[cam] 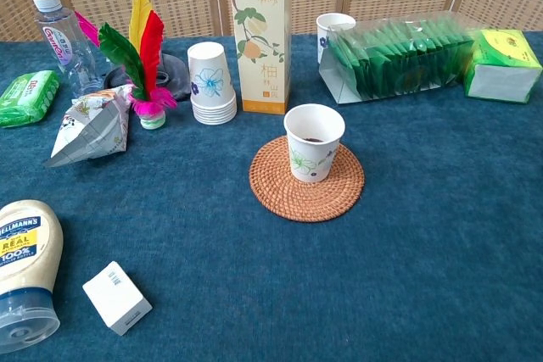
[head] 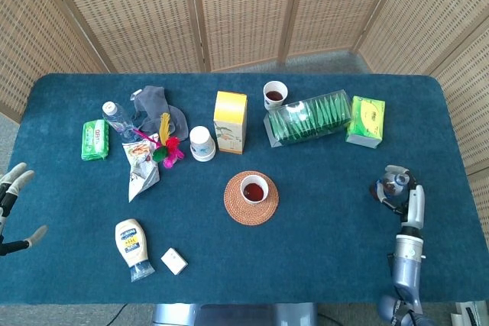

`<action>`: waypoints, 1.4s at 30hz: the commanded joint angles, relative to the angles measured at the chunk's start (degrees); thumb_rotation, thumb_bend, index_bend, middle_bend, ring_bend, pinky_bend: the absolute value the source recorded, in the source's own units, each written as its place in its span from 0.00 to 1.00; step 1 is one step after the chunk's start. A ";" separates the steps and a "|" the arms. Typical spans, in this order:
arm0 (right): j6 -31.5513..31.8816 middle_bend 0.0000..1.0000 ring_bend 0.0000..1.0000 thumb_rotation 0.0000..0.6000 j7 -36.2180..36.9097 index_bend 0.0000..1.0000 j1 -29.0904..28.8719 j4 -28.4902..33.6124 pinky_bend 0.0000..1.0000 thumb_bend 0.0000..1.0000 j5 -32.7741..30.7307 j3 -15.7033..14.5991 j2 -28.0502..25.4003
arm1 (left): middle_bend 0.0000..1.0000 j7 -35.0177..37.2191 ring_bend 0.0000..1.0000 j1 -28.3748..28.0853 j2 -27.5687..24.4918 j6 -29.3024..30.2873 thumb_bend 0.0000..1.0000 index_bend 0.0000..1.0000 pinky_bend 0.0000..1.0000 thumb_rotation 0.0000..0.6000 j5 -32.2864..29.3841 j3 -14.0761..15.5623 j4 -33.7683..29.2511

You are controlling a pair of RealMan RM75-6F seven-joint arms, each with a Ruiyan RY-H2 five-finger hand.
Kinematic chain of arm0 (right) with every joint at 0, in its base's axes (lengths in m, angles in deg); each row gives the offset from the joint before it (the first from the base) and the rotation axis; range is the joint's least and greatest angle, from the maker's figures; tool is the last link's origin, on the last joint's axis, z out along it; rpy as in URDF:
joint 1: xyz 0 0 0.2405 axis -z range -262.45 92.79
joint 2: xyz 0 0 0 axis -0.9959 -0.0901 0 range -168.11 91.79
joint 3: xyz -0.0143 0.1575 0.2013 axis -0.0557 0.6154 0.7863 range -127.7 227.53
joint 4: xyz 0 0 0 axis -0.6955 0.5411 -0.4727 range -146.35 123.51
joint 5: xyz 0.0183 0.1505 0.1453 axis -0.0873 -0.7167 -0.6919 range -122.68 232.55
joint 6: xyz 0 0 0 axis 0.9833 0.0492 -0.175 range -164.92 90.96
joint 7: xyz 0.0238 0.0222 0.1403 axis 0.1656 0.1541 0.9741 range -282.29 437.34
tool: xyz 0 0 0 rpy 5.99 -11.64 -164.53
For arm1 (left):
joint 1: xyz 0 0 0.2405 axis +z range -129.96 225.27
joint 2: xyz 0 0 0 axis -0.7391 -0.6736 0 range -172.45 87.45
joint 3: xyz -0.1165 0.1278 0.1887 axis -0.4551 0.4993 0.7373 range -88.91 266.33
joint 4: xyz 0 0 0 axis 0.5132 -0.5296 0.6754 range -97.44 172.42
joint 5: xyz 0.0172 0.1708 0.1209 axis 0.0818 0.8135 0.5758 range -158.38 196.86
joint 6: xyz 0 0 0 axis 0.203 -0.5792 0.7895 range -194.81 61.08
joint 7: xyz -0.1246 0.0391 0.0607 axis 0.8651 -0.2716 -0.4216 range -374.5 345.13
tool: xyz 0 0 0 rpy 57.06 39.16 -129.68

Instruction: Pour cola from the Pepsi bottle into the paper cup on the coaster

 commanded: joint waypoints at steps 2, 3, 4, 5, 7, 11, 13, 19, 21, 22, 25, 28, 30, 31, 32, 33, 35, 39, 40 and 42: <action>-0.58 0.30 0.17 1.00 1.00 0.41 0.12 -0.31 0.57 0.92 0.57 -0.64 -0.22 | 0.00 0.25 0.00 0.01 -0.07 0.03 0.29 0.00 0.00 1.00 -0.03 -0.01 0.07; -0.80 0.28 0.15 1.00 1.26 0.40 0.15 -0.40 0.55 0.92 0.69 -0.81 -0.27 | 0.00 0.28 0.00 0.03 -0.08 0.09 0.29 0.00 0.00 1.00 -0.15 -0.07 0.10; -0.97 0.26 0.13 1.00 1.55 0.39 0.19 -0.50 0.54 0.91 0.78 -0.93 -0.29 | 0.00 0.28 0.00 0.05 -0.08 0.14 0.29 0.00 0.00 1.00 -0.27 -0.12 0.12; -1.12 0.25 0.12 1.00 1.94 0.38 0.22 -0.61 0.53 0.91 0.89 -1.06 -0.30 | 0.00 0.31 0.00 0.07 -0.08 0.17 0.29 0.00 0.00 1.00 -0.36 -0.16 0.11; -1.21 0.22 0.09 1.00 2.51 0.34 0.28 -0.78 0.50 0.91 1.24 -1.38 -0.33 | 0.00 0.43 0.00 0.06 -0.10 0.17 0.29 0.00 0.00 1.00 -0.38 -0.17 0.12; -1.08 0.15 0.04 1.00 4.02 0.23 0.30 -0.94 0.45 0.89 2.37 -2.19 -0.68 | 0.00 0.42 0.00 0.01 -0.10 0.05 0.29 0.00 0.00 1.00 -0.22 -0.09 0.11; -0.94 0.09 0.01 1.00 4.48 0.17 0.35 -1.01 0.41 0.82 2.94 -2.66 -0.88 | 0.00 0.39 0.00 0.01 -0.10 0.06 0.29 0.00 0.00 1.00 -0.18 -0.08 0.12; -1.29 0.00 0.00 1.00 5.18 0.00 0.35 -1.20 0.30 0.40 4.08 -3.84 -1.37 | 0.00 0.33 0.00 0.07 -0.08 0.16 0.29 0.00 0.00 1.00 -0.16 -0.06 0.10; -1.39 0.00 0.00 1.00 5.29 0.00 0.37 -1.17 0.25 0.27 4.32 -4.11 -1.53 | 0.00 0.33 0.00 0.09 -0.08 0.22 0.29 0.00 0.00 1.00 -0.17 -0.07 0.12; -1.36 0.00 0.00 1.00 5.32 0.00 0.37 -1.16 0.23 0.22 4.42 -4.19 -1.61 | 0.00 0.33 0.00 0.11 -0.08 0.24 0.29 0.00 0.00 1.00 -0.18 -0.08 0.12; -1.24 0.00 0.00 1.00 5.39 0.00 0.46 -1.13 0.17 0.11 4.66 -4.45 -1.82 | 0.00 0.39 0.00 0.10 -0.10 0.24 0.29 0.00 0.00 1.00 -0.15 -0.07 0.11; -1.00 0.00 0.00 1.00 5.66 0.00 0.59 -1.09 0.11 0.07 4.82 -4.61 -1.95 | 0.00 0.42 0.00 0.11 -0.09 0.29 0.29 0.00 0.00 1.00 -0.11 -0.08 0.14; -0.86 0.00 0.00 1.00 5.74 0.00 0.66 -1.10 0.07 0.04 5.03 -4.81 -2.05 | 0.00 0.40 0.00 0.10 -0.08 0.25 0.29 0.00 0.00 1.00 -0.09 -0.06 0.13; -0.74 0.00 0.00 1.00 5.72 0.00 0.69 -1.11 0.06 0.03 5.18 -4.93 -2.09 | 0.00 0.41 0.00 0.08 -0.08 0.21 0.29 0.00 0.00 1.00 -0.05 -0.03 0.12; -0.68 0.00 0.00 1.00 5.67 0.00 0.69 -1.11 0.05 0.02 5.28 -5.04 -2.12 | 0.00 0.42 0.00 0.08 -0.09 0.20 0.29 0.00 0.00 1.00 -0.01 -0.01 0.10; -0.61 0.00 0.00 1.00 5.66 0.00 0.71 -1.07 0.03 0.01 5.39 -5.12 -2.17 | 0.00 0.42 0.00 0.07 -0.09 0.20 0.29 0.00 0.00 1.00 0.02 0.00 0.10; -0.40 0.00 0.00 1.00 5.62 0.00 0.73 -1.03 0.01 0.00 5.56 -5.25 -2.24 | 0.00 0.43 0.00 0.08 -0.09 0.22 0.29 0.00 0.00 1.00 0.02 -0.01 0.09; 0.22 0.00 0.00 1.00 5.24 0.00 0.92 -1.10 0.01 0.00 5.84 -5.50 -2.28 | 0.00 0.43 0.00 0.07 -0.08 0.21 0.29 0.00 0.00 1.00 -0.06 -0.04 0.10; 0.46 0.00 0.00 1.00 5.11 0.00 1.01 -1.13 0.01 0.00 5.93 -5.59 -2.26 | 0.00 0.41 0.00 0.05 -0.07 0.18 0.29 0.00 0.00 1.00 -0.09 -0.05 0.09; 0.92 0.00 0.00 1.00 5.10 0.00 1.20 -1.01 0.00 0.00 6.07 -5.71 -2.28 | 0.00 0.40 0.00 0.03 -0.08 0.12 0.29 0.00 0.00 1.00 -0.03 -0.01 0.06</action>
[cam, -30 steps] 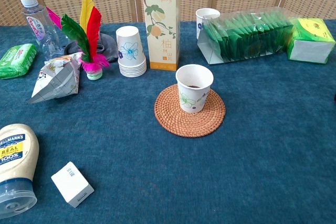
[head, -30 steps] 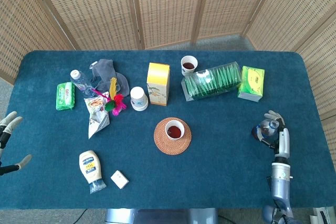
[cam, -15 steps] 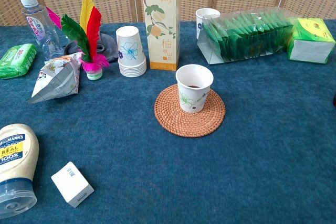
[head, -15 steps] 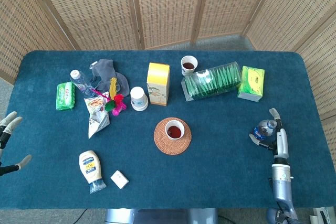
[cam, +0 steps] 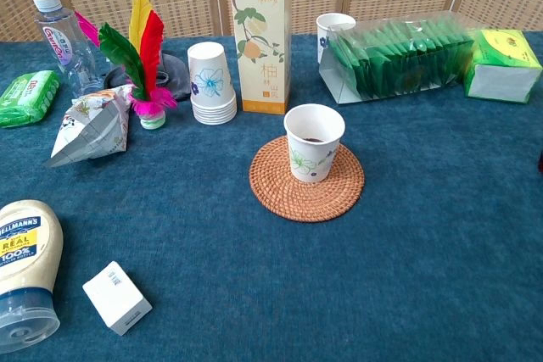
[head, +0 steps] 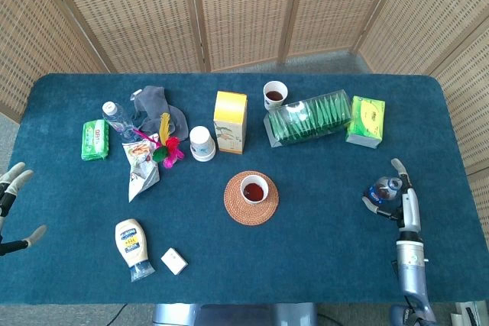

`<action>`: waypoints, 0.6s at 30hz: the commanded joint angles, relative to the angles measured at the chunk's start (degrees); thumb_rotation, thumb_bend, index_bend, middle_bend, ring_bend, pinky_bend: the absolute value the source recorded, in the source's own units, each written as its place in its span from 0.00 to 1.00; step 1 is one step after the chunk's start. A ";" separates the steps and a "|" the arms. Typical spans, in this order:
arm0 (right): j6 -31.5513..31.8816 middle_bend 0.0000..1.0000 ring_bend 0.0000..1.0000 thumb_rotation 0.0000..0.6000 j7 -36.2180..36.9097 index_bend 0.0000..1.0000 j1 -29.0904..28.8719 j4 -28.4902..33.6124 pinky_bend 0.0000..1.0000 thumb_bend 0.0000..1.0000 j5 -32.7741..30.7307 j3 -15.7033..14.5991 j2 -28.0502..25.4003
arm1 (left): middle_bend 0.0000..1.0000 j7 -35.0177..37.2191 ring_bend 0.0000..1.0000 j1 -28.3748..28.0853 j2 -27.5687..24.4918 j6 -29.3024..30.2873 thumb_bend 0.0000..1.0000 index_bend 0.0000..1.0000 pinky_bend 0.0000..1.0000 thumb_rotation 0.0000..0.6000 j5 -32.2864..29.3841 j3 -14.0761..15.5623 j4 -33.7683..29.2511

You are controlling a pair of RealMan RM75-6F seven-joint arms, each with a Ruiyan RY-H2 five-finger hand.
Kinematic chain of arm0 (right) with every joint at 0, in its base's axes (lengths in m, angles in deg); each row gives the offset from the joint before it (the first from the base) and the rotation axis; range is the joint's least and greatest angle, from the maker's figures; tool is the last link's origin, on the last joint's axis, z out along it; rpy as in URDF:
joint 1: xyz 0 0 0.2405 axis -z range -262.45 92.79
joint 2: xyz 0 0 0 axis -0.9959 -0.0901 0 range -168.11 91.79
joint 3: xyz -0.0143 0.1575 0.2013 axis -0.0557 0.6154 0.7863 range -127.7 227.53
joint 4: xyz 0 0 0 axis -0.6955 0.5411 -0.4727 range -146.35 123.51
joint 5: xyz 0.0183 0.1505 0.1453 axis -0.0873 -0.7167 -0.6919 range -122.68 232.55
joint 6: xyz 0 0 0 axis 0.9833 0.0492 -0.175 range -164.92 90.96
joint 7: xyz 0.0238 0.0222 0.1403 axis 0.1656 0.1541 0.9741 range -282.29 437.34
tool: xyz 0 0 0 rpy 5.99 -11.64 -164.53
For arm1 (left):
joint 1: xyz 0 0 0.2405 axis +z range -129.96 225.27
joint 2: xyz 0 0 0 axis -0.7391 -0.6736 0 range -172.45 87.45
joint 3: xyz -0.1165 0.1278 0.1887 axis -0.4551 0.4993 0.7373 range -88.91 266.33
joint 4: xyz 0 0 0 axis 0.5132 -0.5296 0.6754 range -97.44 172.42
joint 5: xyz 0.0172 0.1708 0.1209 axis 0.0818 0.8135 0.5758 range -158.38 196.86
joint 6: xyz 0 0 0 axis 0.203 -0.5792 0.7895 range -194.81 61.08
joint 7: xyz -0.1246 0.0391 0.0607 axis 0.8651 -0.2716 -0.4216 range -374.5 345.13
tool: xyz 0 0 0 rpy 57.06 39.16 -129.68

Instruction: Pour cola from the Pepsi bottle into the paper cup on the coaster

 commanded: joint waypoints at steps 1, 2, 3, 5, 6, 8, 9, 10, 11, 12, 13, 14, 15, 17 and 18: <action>0.47 0.00 0.00 1.00 0.00 0.00 0.22 0.15 0.00 0.00 0.11 -0.07 -0.04 | 0.00 -0.01 0.00 -0.01 -0.01 -0.02 0.29 0.00 0.00 1.00 0.11 0.05 -0.01; 0.71 0.00 0.00 1.00 0.06 0.00 0.29 0.28 0.00 0.00 0.12 -0.03 -0.09 | 0.00 -0.03 0.00 0.01 -0.01 0.02 0.29 0.00 0.00 1.00 0.16 0.07 -0.01; 0.85 0.00 0.00 1.00 0.09 0.00 0.35 0.39 0.00 0.00 0.11 -0.01 -0.13 | 0.00 -0.02 0.00 0.02 0.00 0.05 0.29 0.00 0.00 1.00 0.18 0.08 -0.01; 1.13 0.00 0.00 1.00 0.21 0.00 0.48 0.64 0.00 0.00 0.05 0.09 -0.27 | 0.00 0.03 0.00 0.03 -0.01 0.06 0.29 0.00 0.00 1.00 0.21 0.09 -0.02; 1.27 0.00 0.00 1.00 0.29 0.00 0.55 0.77 0.00 0.00 -0.01 0.16 -0.32 | 0.00 0.06 0.00 0.04 -0.02 0.08 0.29 0.00 0.00 1.00 0.20 0.09 -0.02; 1.49 0.00 0.00 1.00 0.51 0.00 0.72 1.07 0.00 0.00 -0.03 0.19 -0.54 | 0.00 0.13 0.00 0.05 -0.04 0.12 0.29 0.00 0.00 1.00 0.20 0.08 -0.02; 1.57 0.00 0.00 1.00 0.52 0.00 0.80 1.15 0.00 0.00 -0.05 0.20 -0.64 | 0.00 0.16 0.00 0.05 -0.05 0.13 0.29 0.00 0.00 1.00 0.20 0.07 -0.01; 1.75 0.00 0.00 1.00 0.50 0.00 0.88 1.22 0.00 0.00 -0.11 0.28 -0.73 | 0.00 0.20 0.00 0.04 -0.06 0.14 0.29 0.00 0.00 1.00 0.22 0.07 0.00; 1.88 0.00 0.00 1.00 0.47 0.00 0.94 1.29 0.00 0.00 -0.16 0.35 -0.80 | 0.00 0.23 0.00 0.04 -0.06 0.13 0.29 0.00 0.00 1.00 0.22 0.08 0.01; 2.01 0.00 0.00 1.00 0.48 0.00 0.99 1.40 0.00 0.00 -0.22 0.44 -0.88 | 0.00 0.29 0.00 0.02 -0.09 0.11 0.29 0.00 0.00 1.00 0.22 0.08 0.01; 2.13 0.00 0.00 1.00 0.50 0.00 1.03 1.53 0.00 0.00 -0.26 0.53 -1.00 | 0.00 0.33 0.00 0.03 -0.10 0.10 0.29 0.00 0.00 1.00 0.22 0.08 0.03; 2.29 0.00 0.00 1.00 0.47 0.00 1.08 1.71 0.00 0.00 -0.30 0.63 -1.19 | 0.00 0.36 0.00 0.04 -0.11 0.14 0.29 0.00 0.00 1.00 0.21 0.08 0.05; 2.43 0.00 0.00 1.00 0.42 0.00 1.11 1.84 0.00 0.00 -0.33 0.71 -1.34 | 0.00 0.42 0.00 0.06 -0.12 0.18 0.29 0.00 0.00 1.00 0.20 0.07 0.06; 2.78 0.00 0.00 1.00 0.17 0.00 1.20 2.23 0.00 0.00 -0.43 0.95 -1.77 | 0.00 0.65 0.00 0.09 -0.18 0.27 0.29 0.00 0.00 1.00 0.26 0.08 0.07; 2.98 0.00 0.00 1.00 0.07 0.00 1.25 2.48 0.00 0.00 -0.49 1.09 -2.00 | 0.00 0.73 0.00 0.11 -0.21 0.30 0.29 0.00 0.00 1.00 0.27 0.08 0.09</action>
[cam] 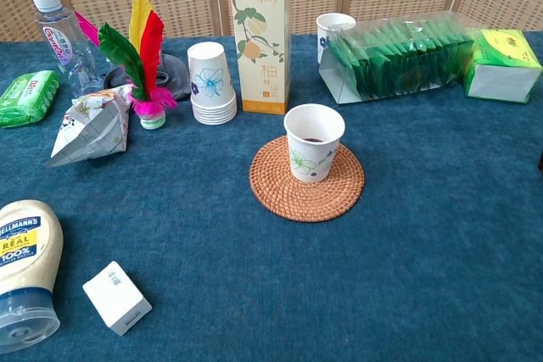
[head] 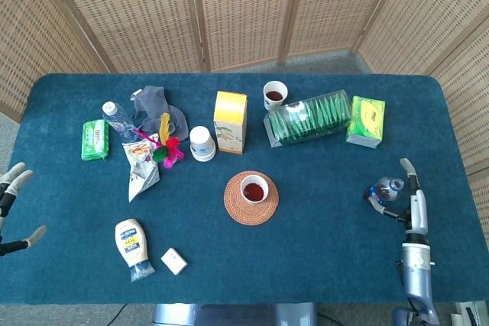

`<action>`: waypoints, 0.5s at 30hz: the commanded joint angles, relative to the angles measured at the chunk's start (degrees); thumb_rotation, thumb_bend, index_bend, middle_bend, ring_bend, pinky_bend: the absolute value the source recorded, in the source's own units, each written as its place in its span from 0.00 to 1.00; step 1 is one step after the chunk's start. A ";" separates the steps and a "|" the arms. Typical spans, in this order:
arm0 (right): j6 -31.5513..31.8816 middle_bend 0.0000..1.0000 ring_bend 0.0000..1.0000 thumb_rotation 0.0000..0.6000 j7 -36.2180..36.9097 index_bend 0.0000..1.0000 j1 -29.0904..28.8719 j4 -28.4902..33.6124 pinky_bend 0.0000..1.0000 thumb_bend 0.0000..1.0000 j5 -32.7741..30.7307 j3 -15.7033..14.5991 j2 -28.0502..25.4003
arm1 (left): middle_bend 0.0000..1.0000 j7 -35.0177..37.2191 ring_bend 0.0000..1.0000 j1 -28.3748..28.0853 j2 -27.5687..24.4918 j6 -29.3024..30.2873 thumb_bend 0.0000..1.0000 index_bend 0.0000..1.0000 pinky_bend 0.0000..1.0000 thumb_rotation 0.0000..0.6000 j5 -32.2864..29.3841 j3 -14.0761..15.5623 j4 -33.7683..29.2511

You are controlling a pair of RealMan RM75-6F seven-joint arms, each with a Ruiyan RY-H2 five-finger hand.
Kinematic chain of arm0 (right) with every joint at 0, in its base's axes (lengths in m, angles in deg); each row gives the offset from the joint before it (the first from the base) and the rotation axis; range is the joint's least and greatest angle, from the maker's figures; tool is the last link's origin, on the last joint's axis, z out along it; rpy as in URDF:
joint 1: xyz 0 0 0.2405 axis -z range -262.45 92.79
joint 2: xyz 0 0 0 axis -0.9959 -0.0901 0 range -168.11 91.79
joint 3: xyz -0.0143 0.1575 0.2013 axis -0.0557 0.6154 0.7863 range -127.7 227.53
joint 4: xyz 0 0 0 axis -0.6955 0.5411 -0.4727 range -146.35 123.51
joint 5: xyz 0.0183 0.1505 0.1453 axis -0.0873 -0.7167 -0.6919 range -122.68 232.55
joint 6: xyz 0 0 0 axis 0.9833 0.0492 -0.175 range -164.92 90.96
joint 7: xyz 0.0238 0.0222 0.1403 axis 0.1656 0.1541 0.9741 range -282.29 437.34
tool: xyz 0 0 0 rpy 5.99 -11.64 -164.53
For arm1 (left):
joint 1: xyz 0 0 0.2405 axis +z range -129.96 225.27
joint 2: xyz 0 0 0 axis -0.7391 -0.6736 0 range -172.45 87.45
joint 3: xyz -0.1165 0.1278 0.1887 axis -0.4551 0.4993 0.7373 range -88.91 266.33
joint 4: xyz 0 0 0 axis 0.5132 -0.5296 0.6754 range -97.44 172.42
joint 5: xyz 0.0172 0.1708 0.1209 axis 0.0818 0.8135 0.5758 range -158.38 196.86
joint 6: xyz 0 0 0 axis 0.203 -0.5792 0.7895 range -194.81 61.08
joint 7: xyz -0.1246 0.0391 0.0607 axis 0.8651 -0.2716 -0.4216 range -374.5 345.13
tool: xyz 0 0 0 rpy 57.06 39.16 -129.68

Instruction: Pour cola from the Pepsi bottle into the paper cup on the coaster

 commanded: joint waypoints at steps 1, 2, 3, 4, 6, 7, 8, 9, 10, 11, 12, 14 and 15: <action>0.53 0.00 0.00 1.00 -0.30 0.00 0.14 0.63 0.00 0.00 -0.15 0.37 -0.60 | 0.00 0.21 0.00 0.04 -0.07 0.09 0.29 0.00 0.00 1.00 0.03 0.00 0.05; 0.92 0.00 0.00 1.00 -0.54 0.00 0.24 1.04 0.00 0.00 -0.21 0.58 -1.01 | 0.00 0.33 0.00 0.06 -0.11 0.13 0.29 0.00 0.00 1.00 0.04 0.01 0.07; 1.15 0.00 0.00 1.00 -0.70 0.00 0.31 1.40 0.00 0.00 -0.25 0.71 -1.37 | 0.00 0.44 0.00 0.07 -0.15 0.15 0.29 0.00 0.00 1.00 0.08 0.01 0.08; 1.36 0.00 0.00 1.00 -0.76 0.00 0.39 1.81 0.00 0.00 -0.30 0.86 -1.78 | 0.00 0.57 0.00 0.08 -0.18 0.18 0.29 0.00 0.00 1.00 0.12 0.03 0.11; 1.96 0.00 0.00 1.00 -0.67 0.00 0.66 2.93 0.00 0.00 -0.53 1.34 -2.77 | 0.00 0.77 0.00 0.11 -0.22 0.27 0.29 0.00 0.00 1.00 0.22 0.04 0.17; 2.21 0.00 0.00 1.00 -0.70 0.00 0.77 3.45 0.00 0.00 -0.59 1.52 -3.23 | 0.00 0.84 0.00 0.12 -0.24 0.31 0.29 0.00 0.00 1.00 0.29 0.06 0.18; 2.56 0.00 0.00 1.00 -0.78 0.00 0.98 4.19 0.00 0.00 -0.60 1.62 -3.79 | 0.00 0.91 0.00 0.14 -0.26 0.37 0.29 0.00 0.00 1.00 0.37 0.08 0.17; 2.90 0.00 0.00 1.00 -0.83 0.00 1.18 4.85 0.00 0.00 -0.54 1.65 -4.25 | 0.00 0.96 0.00 0.16 -0.28 0.41 0.29 0.00 0.00 1.00 0.43 0.10 0.16; 3.45 0.00 0.00 1.00 -0.93 0.00 1.48 5.80 0.00 0.00 -0.37 1.63 -4.92 | 0.00 1.00 0.00 0.17 -0.29 0.45 0.29 0.00 0.00 1.00 0.51 0.13 0.15; 3.94 0.00 0.00 1.00 -1.04 0.00 1.74 6.58 0.00 0.00 -0.23 1.61 -5.45 | 0.00 1.00 0.00 0.18 -0.29 0.48 0.29 0.00 0.00 1.00 0.58 0.15 0.15; 4.41 0.00 0.00 1.00 -1.17 0.00 2.00 7.39 0.00 0.00 -0.08 1.58 -5.99 | 0.00 1.01 0.00 0.21 -0.30 0.53 0.29 0.00 0.00 1.00 0.64 0.18 0.14; 5.31 0.00 0.00 1.00 -1.64 0.00 2.56 9.29 0.00 0.00 0.26 1.45 -7.31 | 0.00 1.07 0.00 0.27 -0.32 0.65 0.29 0.00 0.00 1.00 0.77 0.23 0.15; 5.62 0.00 0.00 1.00 -1.89 0.00 2.76 10.08 0.00 0.00 0.45 1.36 -7.89 | 0.00 1.11 0.00 0.30 -0.33 0.72 0.29 0.00 0.00 1.00 0.79 0.23 0.15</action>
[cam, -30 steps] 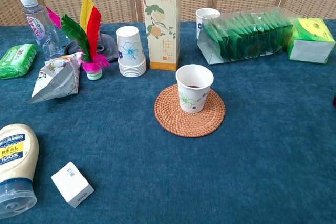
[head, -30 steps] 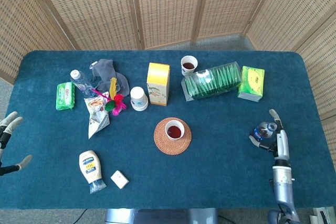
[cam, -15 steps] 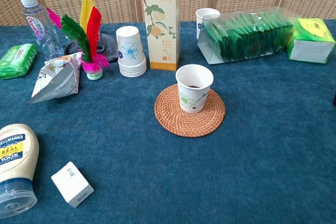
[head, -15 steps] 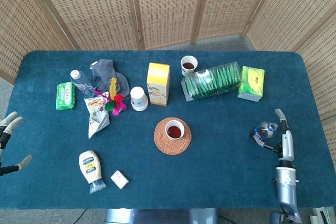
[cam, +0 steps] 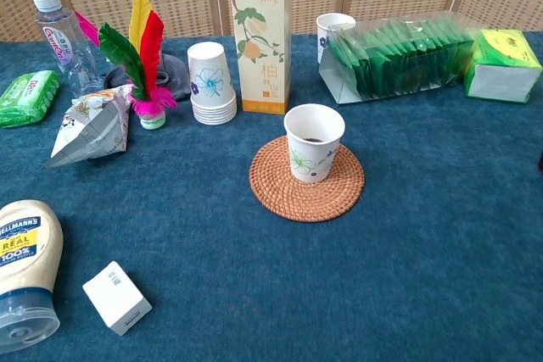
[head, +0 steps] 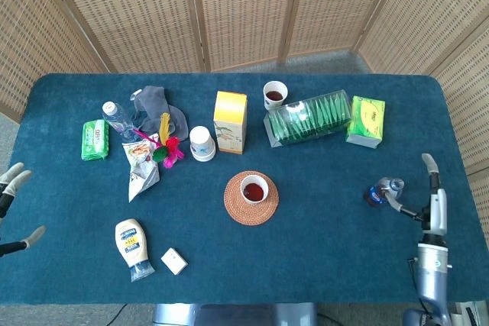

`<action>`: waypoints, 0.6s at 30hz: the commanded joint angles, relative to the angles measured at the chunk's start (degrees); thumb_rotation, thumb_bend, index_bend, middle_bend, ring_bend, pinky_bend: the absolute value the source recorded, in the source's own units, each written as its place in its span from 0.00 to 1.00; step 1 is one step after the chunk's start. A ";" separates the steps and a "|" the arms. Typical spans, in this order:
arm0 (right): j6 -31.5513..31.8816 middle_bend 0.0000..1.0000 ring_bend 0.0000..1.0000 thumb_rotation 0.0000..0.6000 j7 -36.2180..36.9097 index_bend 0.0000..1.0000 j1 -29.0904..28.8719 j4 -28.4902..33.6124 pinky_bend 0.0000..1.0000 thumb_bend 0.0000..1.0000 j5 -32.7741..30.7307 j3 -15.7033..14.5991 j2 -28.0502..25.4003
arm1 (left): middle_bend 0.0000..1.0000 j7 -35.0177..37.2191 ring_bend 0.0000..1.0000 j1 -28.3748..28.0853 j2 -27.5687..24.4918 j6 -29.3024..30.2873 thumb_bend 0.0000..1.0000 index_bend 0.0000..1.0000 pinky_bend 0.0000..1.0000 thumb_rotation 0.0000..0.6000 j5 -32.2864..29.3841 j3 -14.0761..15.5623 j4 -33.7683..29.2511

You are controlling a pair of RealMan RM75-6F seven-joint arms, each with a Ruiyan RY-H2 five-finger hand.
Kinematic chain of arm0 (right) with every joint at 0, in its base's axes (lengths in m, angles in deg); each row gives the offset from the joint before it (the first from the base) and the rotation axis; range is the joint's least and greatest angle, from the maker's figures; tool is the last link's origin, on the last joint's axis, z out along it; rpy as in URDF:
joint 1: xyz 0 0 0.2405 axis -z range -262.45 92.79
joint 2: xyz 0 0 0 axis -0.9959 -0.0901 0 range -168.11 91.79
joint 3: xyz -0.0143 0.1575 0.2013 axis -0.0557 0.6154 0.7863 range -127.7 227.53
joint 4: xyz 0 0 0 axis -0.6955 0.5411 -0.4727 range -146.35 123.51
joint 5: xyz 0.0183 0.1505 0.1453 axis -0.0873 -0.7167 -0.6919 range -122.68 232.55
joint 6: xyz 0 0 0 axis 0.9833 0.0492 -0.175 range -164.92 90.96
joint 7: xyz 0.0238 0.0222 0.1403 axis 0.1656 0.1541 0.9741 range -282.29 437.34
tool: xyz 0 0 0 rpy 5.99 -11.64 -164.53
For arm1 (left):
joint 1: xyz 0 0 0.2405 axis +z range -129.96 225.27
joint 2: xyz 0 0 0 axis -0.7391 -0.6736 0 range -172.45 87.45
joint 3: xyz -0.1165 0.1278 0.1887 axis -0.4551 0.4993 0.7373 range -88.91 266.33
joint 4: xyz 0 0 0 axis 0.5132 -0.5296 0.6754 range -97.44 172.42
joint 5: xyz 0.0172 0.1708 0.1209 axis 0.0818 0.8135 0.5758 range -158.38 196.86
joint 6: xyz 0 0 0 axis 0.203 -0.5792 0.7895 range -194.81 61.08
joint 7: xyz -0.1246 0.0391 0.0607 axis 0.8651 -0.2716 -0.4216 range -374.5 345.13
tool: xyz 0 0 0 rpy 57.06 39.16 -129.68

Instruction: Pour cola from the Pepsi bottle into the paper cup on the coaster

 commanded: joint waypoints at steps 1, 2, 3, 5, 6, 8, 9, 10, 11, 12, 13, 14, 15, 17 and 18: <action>1.50 0.00 0.00 1.00 -0.87 0.00 0.98 2.88 0.00 0.00 0.80 -0.29 -2.31 | 0.00 0.08 0.00 0.07 -0.02 0.13 0.29 0.00 0.00 1.00 0.03 0.01 0.01; 1.84 0.00 0.00 1.00 -1.14 0.00 1.23 4.04 0.00 0.00 1.09 -0.43 -3.22 | 0.00 0.12 0.00 0.09 -0.03 0.17 0.29 0.00 0.00 1.00 0.04 0.02 0.04; 2.08 0.00 0.00 1.00 -1.30 0.00 1.40 5.02 0.00 0.00 1.32 -0.54 -3.93 | 0.00 0.16 0.00 0.10 -0.04 0.19 0.29 0.00 0.00 1.00 0.05 0.02 0.05; 2.94 0.00 0.00 1.00 -2.01 0.00 1.82 7.43 0.00 0.00 1.91 -0.71 -5.62 | 0.00 0.21 0.00 0.09 -0.05 0.20 0.29 0.00 0.00 1.00 0.10 0.03 0.05; 3.39 0.00 0.00 1.00 -2.42 0.00 1.97 8.47 0.00 0.00 2.25 -0.79 -6.35 | 0.00 0.20 0.00 0.08 -0.04 0.20 0.29 0.00 0.00 1.00 0.13 0.03 0.05; 4.60 0.00 0.00 1.00 -3.57 0.00 2.24 10.95 0.00 0.00 3.45 -1.19 -8.07 | 0.00 0.13 0.00 0.08 -0.01 0.22 0.29 0.00 0.00 1.00 0.20 0.05 0.02; 5.26 0.00 0.00 1.00 -4.20 0.00 2.38 12.10 0.00 0.00 4.15 -1.46 -8.85 | 0.00 0.08 0.00 0.08 0.00 0.23 0.29 0.00 0.00 1.00 0.25 0.07 0.02; 5.91 0.00 0.00 1.00 -5.08 0.00 2.52 13.24 0.00 0.00 4.94 -1.81 -9.68 | 0.00 0.04 0.00 0.09 0.01 0.25 0.29 0.00 0.00 1.00 0.28 0.09 0.02; 6.74 0.00 0.00 1.00 -6.67 0.00 2.63 14.82 0.00 0.00 6.06 -2.30 -10.85 | 0.00 -0.03 0.00 0.11 0.02 0.28 0.29 0.00 0.00 1.00 0.29 0.10 0.02; 7.34 0.00 0.00 1.00 -7.79 0.00 2.72 16.03 0.00 0.00 6.97 -2.73 -11.73 | 0.00 -0.07 0.00 0.13 0.03 0.28 0.29 0.00 0.00 1.00 0.30 0.11 0.00; 7.94 0.00 0.00 1.00 -9.11 0.00 2.80 17.69 0.00 0.00 8.18 -3.37 -12.91 | 0.00 -0.12 0.00 0.14 0.04 0.29 0.29 0.00 0.00 1.00 0.30 0.12 -0.02; 8.34 0.00 0.00 1.00 -10.25 0.00 2.84 18.84 0.00 0.00 9.10 -3.86 -13.77 | 0.00 -0.17 0.00 0.15 0.05 0.32 0.29 0.00 0.00 1.00 0.30 0.12 -0.03; 8.68 0.00 0.00 1.00 -11.69 0.00 2.84 19.84 0.00 0.00 10.05 -4.39 -14.61 | 0.00 -0.23 0.00 0.16 0.07 0.33 0.29 0.00 0.00 1.00 0.33 0.14 -0.05; 9.50 0.00 0.00 1.00 -15.39 0.00 2.86 21.90 0.00 0.00 12.26 -5.60 -16.32 | 0.00 -0.29 0.00 0.19 0.09 0.36 0.29 0.00 0.00 1.00 0.46 0.21 -0.09; 9.84 0.00 0.00 1.00 -16.68 0.00 2.79 22.84 0.00 0.00 13.18 -6.02 -16.96 | 0.00 -0.37 0.00 0.20 0.10 0.40 0.29 0.00 0.00 1.00 0.49 0.21 -0.09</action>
